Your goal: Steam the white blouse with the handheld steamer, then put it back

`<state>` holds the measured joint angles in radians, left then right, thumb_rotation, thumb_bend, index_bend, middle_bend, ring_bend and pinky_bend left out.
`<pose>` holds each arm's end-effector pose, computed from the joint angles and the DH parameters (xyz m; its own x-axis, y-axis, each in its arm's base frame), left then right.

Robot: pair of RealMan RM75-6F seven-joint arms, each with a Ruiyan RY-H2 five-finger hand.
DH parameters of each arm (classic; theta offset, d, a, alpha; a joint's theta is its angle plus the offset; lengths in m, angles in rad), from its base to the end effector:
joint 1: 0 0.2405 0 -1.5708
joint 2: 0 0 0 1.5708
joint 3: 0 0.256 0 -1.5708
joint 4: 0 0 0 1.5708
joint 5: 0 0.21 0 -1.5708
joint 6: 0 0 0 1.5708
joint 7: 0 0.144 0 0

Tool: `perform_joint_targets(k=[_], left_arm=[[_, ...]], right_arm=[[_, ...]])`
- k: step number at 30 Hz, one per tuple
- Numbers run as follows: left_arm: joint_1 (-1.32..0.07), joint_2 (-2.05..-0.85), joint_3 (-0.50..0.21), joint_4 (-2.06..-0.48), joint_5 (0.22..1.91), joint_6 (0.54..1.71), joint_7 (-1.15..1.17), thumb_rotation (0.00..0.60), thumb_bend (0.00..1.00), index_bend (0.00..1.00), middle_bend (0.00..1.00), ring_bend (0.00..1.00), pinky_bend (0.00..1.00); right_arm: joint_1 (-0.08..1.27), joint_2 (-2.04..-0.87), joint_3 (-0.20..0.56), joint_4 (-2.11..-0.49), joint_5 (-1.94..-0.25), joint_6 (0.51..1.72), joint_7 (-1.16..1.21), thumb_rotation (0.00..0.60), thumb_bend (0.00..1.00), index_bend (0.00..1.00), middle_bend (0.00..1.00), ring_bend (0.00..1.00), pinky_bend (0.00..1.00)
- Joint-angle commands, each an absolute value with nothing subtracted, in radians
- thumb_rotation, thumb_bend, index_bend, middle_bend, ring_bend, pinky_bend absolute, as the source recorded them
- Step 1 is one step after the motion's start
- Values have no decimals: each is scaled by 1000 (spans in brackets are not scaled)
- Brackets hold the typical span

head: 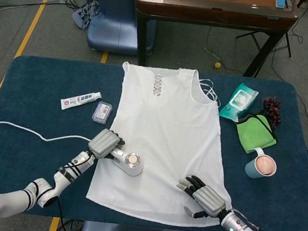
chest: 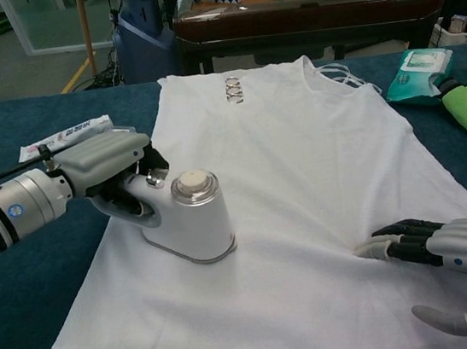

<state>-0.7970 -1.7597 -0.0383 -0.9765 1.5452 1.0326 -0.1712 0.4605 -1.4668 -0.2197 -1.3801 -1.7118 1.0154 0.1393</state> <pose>-0.1619 0.3552 -0.0623 0.4488 0.2123 0.8680 0.7631 -0.5966 -0.2486 -0.2645 -0.1941 -0.0310 0.4651 -0.5577 0.6875 -0.8456 -0.5097 0.1587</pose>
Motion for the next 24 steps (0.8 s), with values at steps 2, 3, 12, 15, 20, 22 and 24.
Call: perform_joint_targets(k=[2,3,12,15,20,22,24], left_arm=[[-784,-1734,-18,-1017,1569,1056,-156,600,246,815,679,582,570],[-781,-1729,-14,-1027,1573,1059,-154,600,246,815,679,582,570],[-754,-1689,18,-1096,1598,1082,-139,600,246,815,679,582,570],[-743,-1679,27,-1109,1605,1092,-137,600,246,815,679,582,570],[-727,-1664,38,-1120,1614,1106,-135,600,246,815,679,582,570],[-720,-1655,43,-1126,1619,1114,-134,600,246,815,679,582,570],[-715,-1643,47,-1133,1623,1120,-133,600,246,816,679,582,570]], right_arm=[[459,-1466,-221,-1383,-1710,1014,134,306,481,5,102,0,0],[459,-1466,-221,-1384,-1710,1014,133,306,481,5,102,0,0],[455,-1464,-223,-1396,-1710,1018,118,307,481,5,102,0,0],[453,-1463,-223,-1400,-1708,1017,112,306,481,5,102,0,0],[451,-1461,-223,-1407,-1709,1018,102,304,481,5,102,0,0],[451,-1459,-223,-1412,-1708,1018,97,304,481,5,102,0,0],[451,-1458,-222,-1415,-1708,1018,92,306,481,5,102,0,0]])
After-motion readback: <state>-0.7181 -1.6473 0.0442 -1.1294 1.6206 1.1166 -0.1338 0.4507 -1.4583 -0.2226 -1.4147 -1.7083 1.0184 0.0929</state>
